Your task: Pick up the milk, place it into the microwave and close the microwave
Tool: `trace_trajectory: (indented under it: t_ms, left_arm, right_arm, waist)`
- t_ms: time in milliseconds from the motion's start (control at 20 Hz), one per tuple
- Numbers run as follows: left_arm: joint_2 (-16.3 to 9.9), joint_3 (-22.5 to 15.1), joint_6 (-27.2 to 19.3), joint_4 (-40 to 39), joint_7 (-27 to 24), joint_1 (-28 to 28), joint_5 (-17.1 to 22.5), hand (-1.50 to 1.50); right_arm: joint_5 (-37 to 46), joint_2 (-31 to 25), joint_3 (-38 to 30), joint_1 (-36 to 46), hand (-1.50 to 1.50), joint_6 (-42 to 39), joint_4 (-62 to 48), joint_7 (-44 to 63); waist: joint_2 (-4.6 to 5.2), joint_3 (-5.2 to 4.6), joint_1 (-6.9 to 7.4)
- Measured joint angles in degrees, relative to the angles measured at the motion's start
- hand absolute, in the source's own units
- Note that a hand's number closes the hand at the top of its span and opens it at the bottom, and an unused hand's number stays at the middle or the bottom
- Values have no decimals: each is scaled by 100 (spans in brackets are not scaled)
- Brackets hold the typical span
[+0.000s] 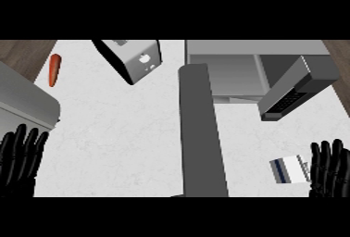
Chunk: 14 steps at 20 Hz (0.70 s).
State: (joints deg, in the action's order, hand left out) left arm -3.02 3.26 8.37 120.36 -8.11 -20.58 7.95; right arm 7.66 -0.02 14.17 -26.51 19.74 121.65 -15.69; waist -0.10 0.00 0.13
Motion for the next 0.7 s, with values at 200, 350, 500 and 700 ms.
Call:
trace_trajectory:
  t_ms: [200, 350, 500, 700]
  left_arm:
    - [27, 17, 106, 120, -39, -206, 52, -150]
    - [66, -19, 197, 281, -136, -478, 6, -150]
    - [113, -97, 235, 324, -153, -554, -69, -150]
    - [176, -193, 294, 364, -322, -777, -165, -150]
  right_arm:
    - [-111, -49, -337, -19, -150, 106, -220, -264]
    - [-166, -58, -610, 230, -150, 191, -497, -273]
    - [-288, -49, -834, 397, -150, 218, -895, -433]
    - [-555, -131, -1176, 571, -150, 195, -1396, -700]
  waist:
    - [0, 0, -4]
    - [2, 1, 7]
    - [4, 1, 4]
    - [4, 3, 8]
